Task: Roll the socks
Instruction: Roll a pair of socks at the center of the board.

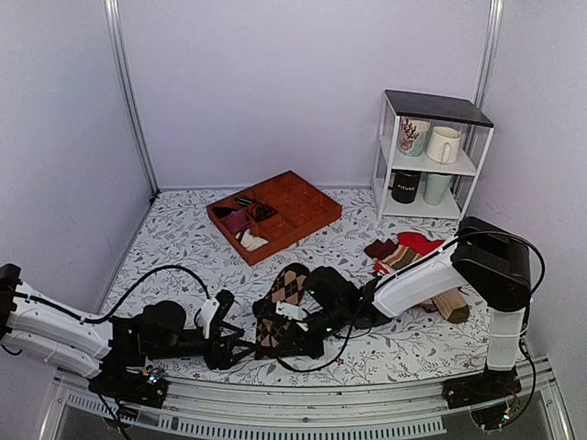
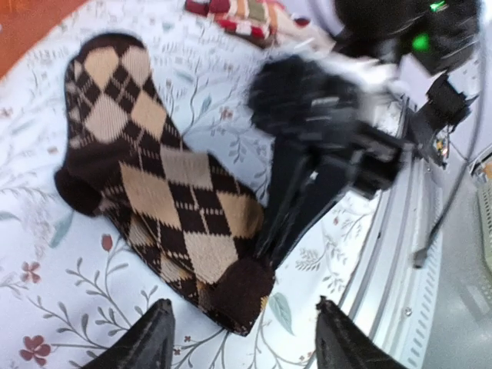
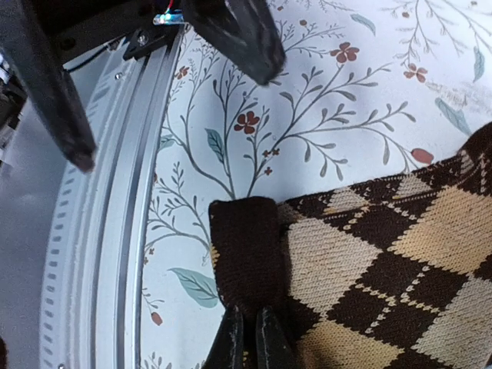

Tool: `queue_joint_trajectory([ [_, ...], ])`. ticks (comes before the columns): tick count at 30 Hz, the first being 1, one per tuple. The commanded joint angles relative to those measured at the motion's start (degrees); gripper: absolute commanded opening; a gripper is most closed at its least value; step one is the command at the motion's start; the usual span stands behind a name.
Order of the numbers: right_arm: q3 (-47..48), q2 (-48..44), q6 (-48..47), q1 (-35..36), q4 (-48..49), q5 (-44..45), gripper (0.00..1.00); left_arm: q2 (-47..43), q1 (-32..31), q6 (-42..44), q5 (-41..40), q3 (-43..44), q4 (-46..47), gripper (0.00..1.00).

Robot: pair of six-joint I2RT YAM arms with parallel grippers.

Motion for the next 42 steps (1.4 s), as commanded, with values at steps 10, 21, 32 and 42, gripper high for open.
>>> queue_joint_trajectory([
  [10, 3.0, 9.0, 21.9, -3.8, -13.7, -11.5, 0.02, 0.8, -4.8, 17.8, -0.5, -3.6, 12.9, 0.55],
  [21, 4.1, 9.5, 22.2, -4.4, -17.4, -11.6, 0.02, 18.4, -7.0, 22.5, -2.4, 1.0, 19.1, 0.61],
  [32, 3.8, 9.8, 21.5, -4.9, -18.1, -11.9, 0.02, 27.0, -7.1, 26.5, -2.5, 4.0, 21.7, 0.46],
  [42, 4.2, 10.9, 21.0, -4.9, -18.5, -12.6, 0.02, 32.5, -7.1, 24.5, -1.4, 5.8, 21.3, 0.24],
])
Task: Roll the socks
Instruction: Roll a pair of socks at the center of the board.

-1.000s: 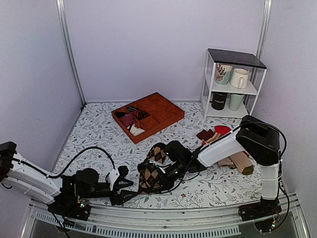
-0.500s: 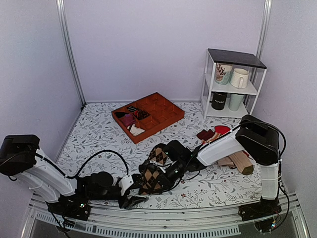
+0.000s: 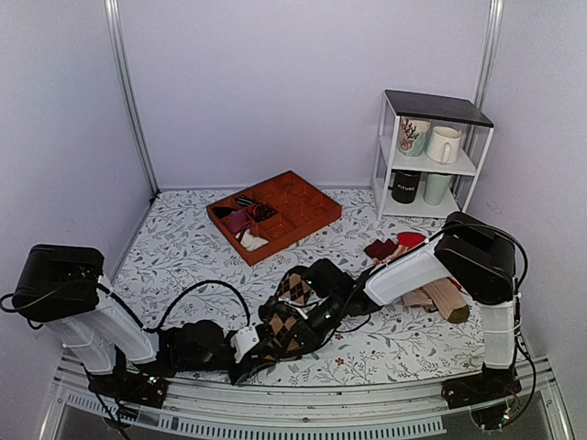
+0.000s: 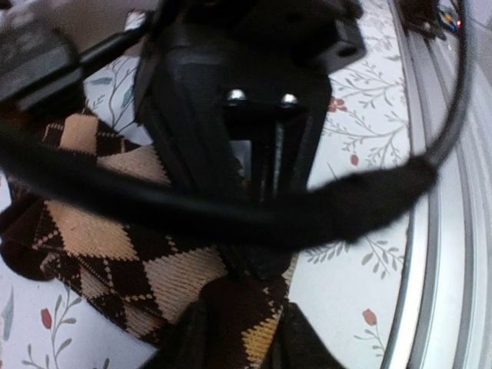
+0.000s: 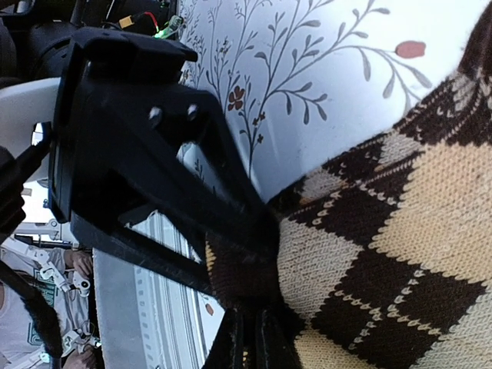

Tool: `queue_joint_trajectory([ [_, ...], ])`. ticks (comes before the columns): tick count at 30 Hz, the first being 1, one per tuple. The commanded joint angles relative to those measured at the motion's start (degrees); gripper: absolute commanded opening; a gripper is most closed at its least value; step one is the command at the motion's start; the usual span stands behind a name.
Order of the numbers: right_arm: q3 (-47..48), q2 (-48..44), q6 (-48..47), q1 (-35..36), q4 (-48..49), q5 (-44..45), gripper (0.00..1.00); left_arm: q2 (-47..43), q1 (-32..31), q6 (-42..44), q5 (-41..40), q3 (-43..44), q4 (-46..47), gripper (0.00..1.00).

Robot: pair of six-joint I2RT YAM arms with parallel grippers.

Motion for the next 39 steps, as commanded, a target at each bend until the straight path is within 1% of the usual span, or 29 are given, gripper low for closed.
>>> queue_joint_trajectory([
  [1, -2.1, 5.0, -0.3, 0.2, -9.0, 4.3, 0.02, 2.0, -0.6, -0.4, 2.3, 1.7, -2.1, 0.17],
  [5, -2.0, 4.9, 0.2, 0.2, -8.4, 4.4, 0.03, 1.9, -0.6, -2.2, 4.7, 1.5, -2.6, 0.00],
  [9, -2.3, 3.1, 0.2, 0.0, -6.5, 4.9, 0.12, 1.5, -0.5, -7.5, 6.3, -0.1, -2.5, 0.00],
  [12, -5.5, -3.3, -1.7, -0.7, -1.2, 11.3, 0.25, 1.7, -0.1, -13.8, 8.4, -0.4, -4.6, 0.00],
  [14, -10.2, -10.0, -3.3, -1.1, 8.7, 15.8, 0.31, 2.8, 0.2, -18.3, 10.1, -0.2, -6.2, 0.00],
  [17, -22.6, -21.7, -9.3, -0.9, 28.3, 19.1, 0.44, 5.8, 0.9, -24.4, 14.6, 0.7, -8.1, 0.00],
  [19, -29.8, -25.6, -15.3, 0.3, 40.1, 19.9, 0.51, 8.2, 1.5, -27.6, 17.5, 1.1, -8.2, 0.00],
  [20, -31.9, -26.1, -19.8, 1.1, 43.6, 20.0, 0.54, 9.2, 1.8, -29.1, 18.8, 0.9, -7.7, 0.00],
  [21, -32.5, -25.9, -22.6, 1.9, 44.3, 20.2, 0.55, 10.1, 2.1, -30.5, 19.9, 0.6, -6.9, 0.00],
  [23, -32.0, -24.7, -28.4, 3.2, 42.2, 21.1, 0.55, 11.2, 2.7, -32.8, 21.3, -0.1, -5.9, 0.00],
  [25, -31.7, -23.7, -32.0, 5.6, 40.8, 23.3, 0.55, 11.3, 3.1, -33.8, 22.0, -0.7, -5.5, 0.00],
  [29, -29.5, -22.2, -37.0, 9.1, 34.8, 25.0, 0.55, 10.7, 3.6, -33.7, 22.4, -0.4, -7.2, 0.00],
  [32, -28.1, -20.7, -37.7, 10.3, 31.8, 24.9, 0.55, 10.6, 3.7, -33.0, 22.7, 0.5, -9.2, 0.00],
  [39, -28.0, -17.0, -33.3, 11.4, 31.6, 27.8, 0.52, 10.9, 3.9, -32.6, 22.8, 0.6, -9.4, 0.00],
])
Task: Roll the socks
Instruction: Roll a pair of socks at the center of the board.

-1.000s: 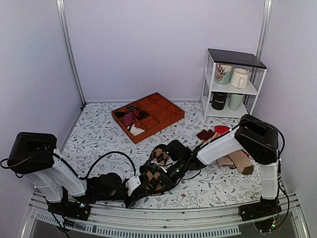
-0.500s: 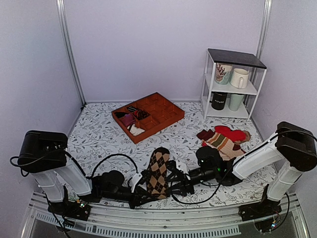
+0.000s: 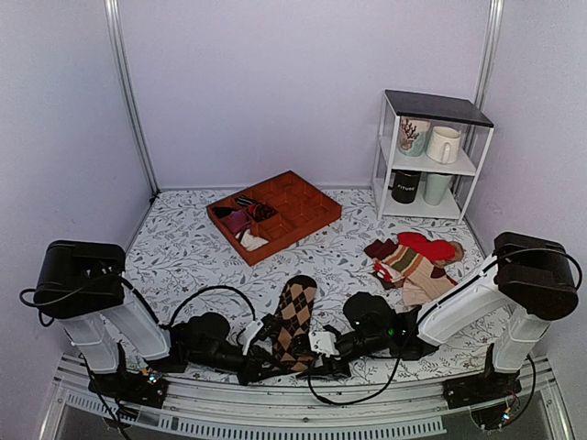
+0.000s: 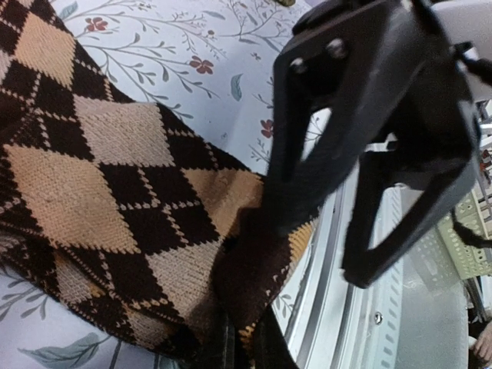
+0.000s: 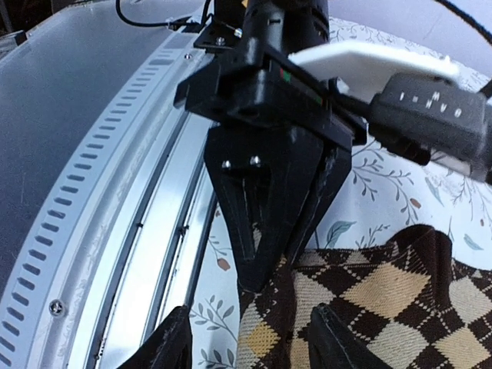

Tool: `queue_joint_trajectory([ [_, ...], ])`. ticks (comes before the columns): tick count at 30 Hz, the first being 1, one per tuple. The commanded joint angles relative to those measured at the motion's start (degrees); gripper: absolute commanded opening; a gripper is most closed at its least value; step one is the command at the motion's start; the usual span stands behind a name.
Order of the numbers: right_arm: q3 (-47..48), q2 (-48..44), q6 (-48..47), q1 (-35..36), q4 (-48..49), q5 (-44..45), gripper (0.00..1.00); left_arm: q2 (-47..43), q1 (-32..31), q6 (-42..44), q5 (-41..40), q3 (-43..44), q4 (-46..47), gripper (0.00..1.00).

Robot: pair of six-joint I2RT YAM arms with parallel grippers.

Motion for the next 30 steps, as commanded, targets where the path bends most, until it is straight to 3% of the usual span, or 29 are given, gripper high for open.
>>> queue_joint_trajectory([
  [1, 1.1, 3.4, 2.1, 1.0, -1.7, 4.0, 0.51, 3.4, -0.2, -1.0, 2.5, -2.1, -15.8, 0.00],
  [7, 0.8, 3.9, 4.1, 1.3, -2.2, 8.0, 0.48, 3.3, -0.1, -0.8, 2.7, -2.2, -15.7, 0.00],
  [13, 2.9, 4.7, 6.4, 1.3, -5.9, 7.8, 0.19, 3.8, -0.1, -0.7, 2.3, -1.5, -15.9, 0.00],
  [18, 5.1, 5.5, 13.7, 1.0, -10.1, 4.9, 0.15, -1.5, -0.2, 1.6, -2.6, -1.4, -18.7, 0.28],
  [23, 7.5, 5.2, 24.3, -1.7, -16.7, -3.8, 0.15, -18.0, -1.1, 9.6, -13.7, -0.4, -27.0, 0.45],
  [26, 7.3, 6.5, 30.9, -3.8, -17.6, -8.9, 0.15, -27.0, -2.9, 16.6, -19.2, -1.5, -27.1, 0.51],
  [30, 7.8, 10.3, 39.1, -6.7, -16.5, -16.0, 0.14, -33.5, -5.6, 26.2, -22.7, -5.4, -20.2, 0.51],
])
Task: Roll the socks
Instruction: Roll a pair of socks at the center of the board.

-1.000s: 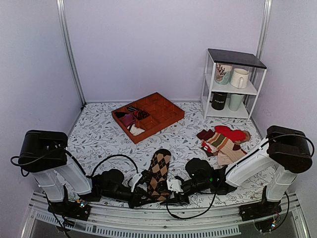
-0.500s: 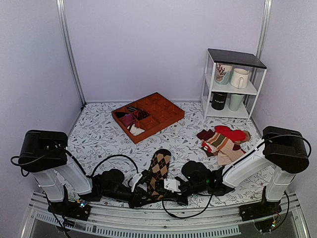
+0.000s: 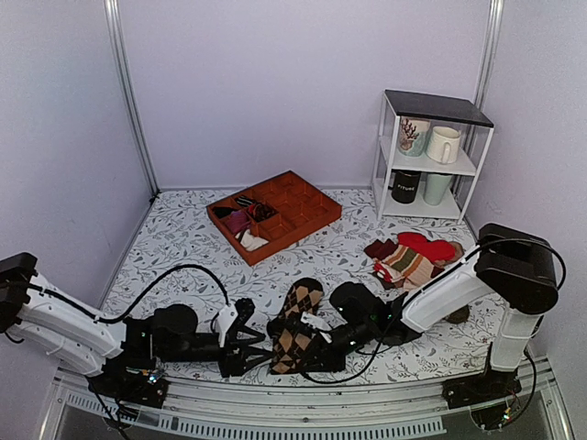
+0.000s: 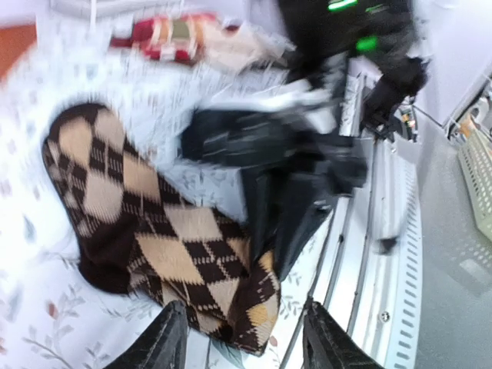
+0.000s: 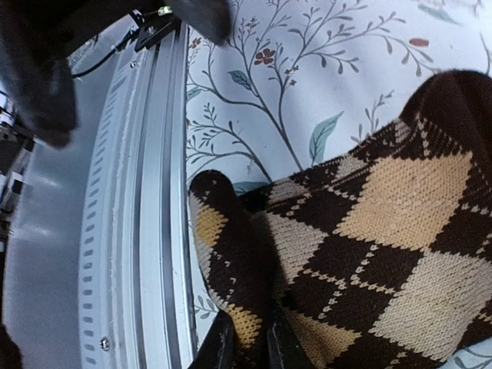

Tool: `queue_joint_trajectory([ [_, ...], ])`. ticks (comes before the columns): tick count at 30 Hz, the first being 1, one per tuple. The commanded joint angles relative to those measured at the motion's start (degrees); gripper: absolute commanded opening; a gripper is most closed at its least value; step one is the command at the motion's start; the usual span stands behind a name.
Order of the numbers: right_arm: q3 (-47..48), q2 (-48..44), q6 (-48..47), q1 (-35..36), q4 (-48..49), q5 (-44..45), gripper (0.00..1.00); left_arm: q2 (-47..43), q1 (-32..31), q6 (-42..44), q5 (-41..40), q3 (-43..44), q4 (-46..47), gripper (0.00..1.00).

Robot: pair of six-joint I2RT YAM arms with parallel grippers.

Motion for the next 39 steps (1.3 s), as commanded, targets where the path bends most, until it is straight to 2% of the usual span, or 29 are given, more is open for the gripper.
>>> queue_joint_trajectory([
  [1, 0.3, 5.4, 13.9, -2.5, -1.3, -9.7, 0.14, -3.9, -3.0, 13.5, -6.7, -3.7, 3.1, 0.51],
  [5, 0.3, 8.6, 19.1, -3.1, 1.2, -11.7, 0.14, -0.5, -3.2, 16.6, -2.6, -4.4, 7.8, 0.49],
  [10, 0.4, 10.2, 22.9, -4.1, 2.2, -12.6, 0.14, 9.1, -3.5, 16.9, 0.3, -1.9, 10.0, 0.49],
  [25, 0.1, 10.0, 23.8, -5.3, 1.0, -13.4, 0.14, 19.7, -4.2, 19.0, 5.0, 4.4, 10.7, 0.47],
  [31, 0.1, 10.3, 23.9, -5.3, 1.0, -13.4, 0.14, 23.3, -4.3, 17.4, 4.4, 5.7, 9.1, 0.35],
  [39, 0.3, 10.6, 23.8, -5.4, 1.0, -14.2, 0.15, 22.9, -4.2, 14.1, 3.3, 3.9, 9.8, 0.00],
])
